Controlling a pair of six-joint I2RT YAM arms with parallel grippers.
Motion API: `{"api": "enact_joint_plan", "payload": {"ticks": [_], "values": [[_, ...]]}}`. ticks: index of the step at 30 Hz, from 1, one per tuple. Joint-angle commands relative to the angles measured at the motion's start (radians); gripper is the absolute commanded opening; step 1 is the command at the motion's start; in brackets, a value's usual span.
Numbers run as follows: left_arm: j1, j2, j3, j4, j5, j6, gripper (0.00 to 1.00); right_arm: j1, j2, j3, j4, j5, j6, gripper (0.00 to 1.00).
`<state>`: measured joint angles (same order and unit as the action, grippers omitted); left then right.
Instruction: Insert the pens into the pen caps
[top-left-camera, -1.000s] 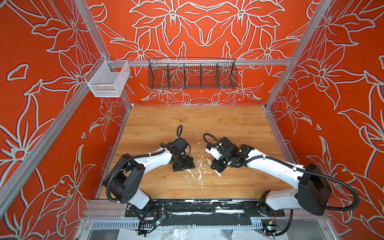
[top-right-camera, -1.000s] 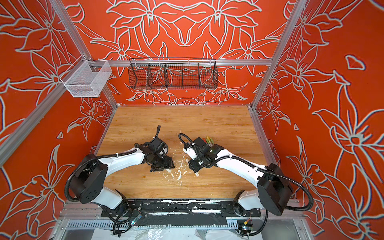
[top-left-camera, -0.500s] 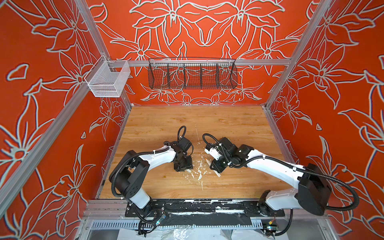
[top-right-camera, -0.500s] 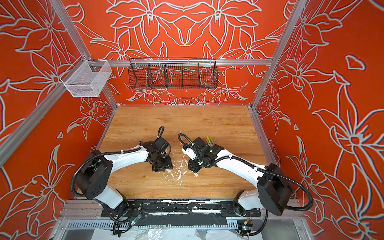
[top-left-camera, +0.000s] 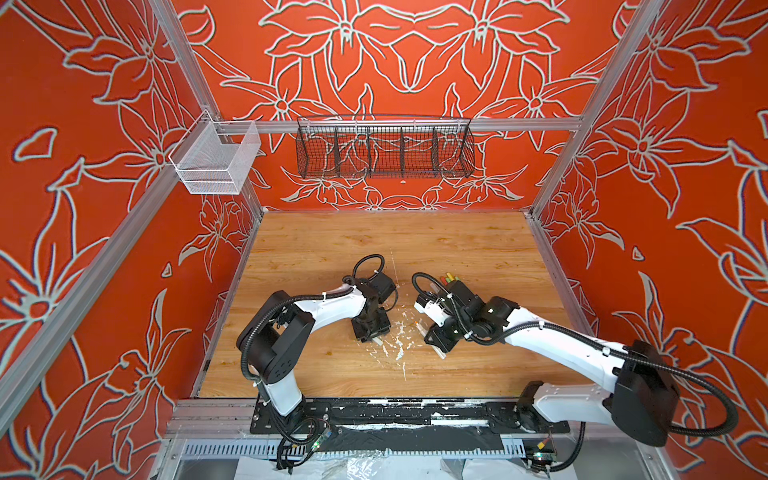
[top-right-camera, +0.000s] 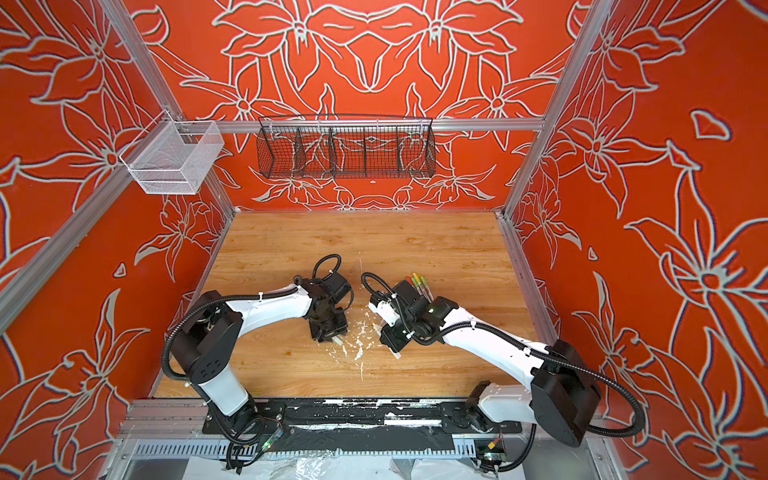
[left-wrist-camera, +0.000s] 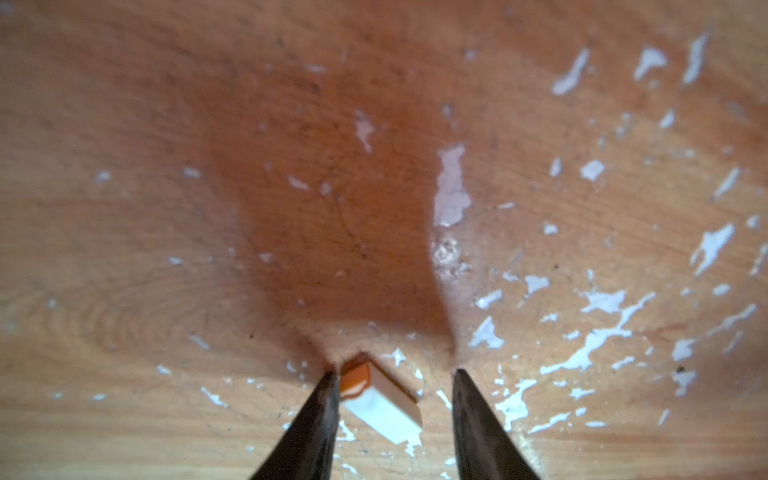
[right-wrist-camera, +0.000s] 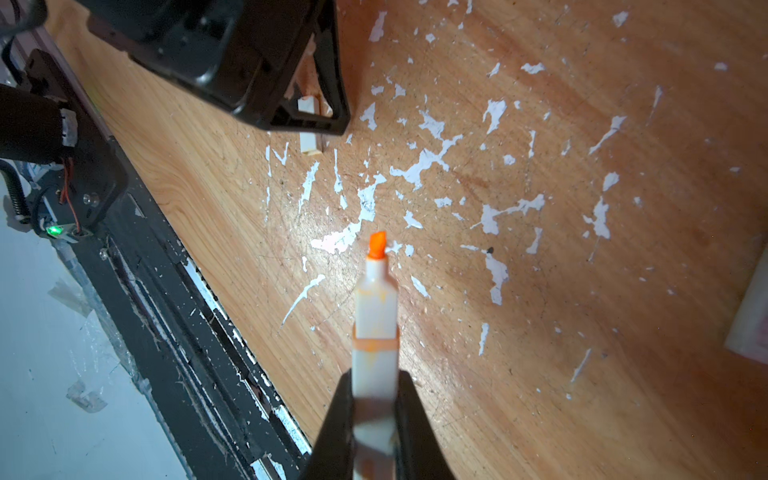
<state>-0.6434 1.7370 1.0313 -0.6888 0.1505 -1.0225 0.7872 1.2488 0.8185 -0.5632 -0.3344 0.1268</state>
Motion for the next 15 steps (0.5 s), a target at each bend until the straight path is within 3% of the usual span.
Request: {"api": "enact_joint_plan", "payload": {"ticks": [1, 8, 12, 15], "values": [[-0.011, 0.103, -0.052, -0.058, -0.065, -0.066, 0.34, 0.004, -0.052, -0.03, -0.01, -0.008, -0.016, 0.0], [-0.012, 0.139, -0.054, -0.015, -0.059, -0.077, 0.22, 0.004, -0.106, -0.063, 0.016, -0.038, -0.006, 0.0], [-0.012, 0.102, -0.094, 0.053, -0.069, -0.084, 0.2, 0.004, -0.095, -0.061, 0.022, -0.058, -0.005, 0.0], [-0.012, 0.08, -0.093, 0.087, -0.081, -0.042, 0.12, 0.005, -0.085, -0.056, 0.019, -0.07, -0.007, 0.0]]}}
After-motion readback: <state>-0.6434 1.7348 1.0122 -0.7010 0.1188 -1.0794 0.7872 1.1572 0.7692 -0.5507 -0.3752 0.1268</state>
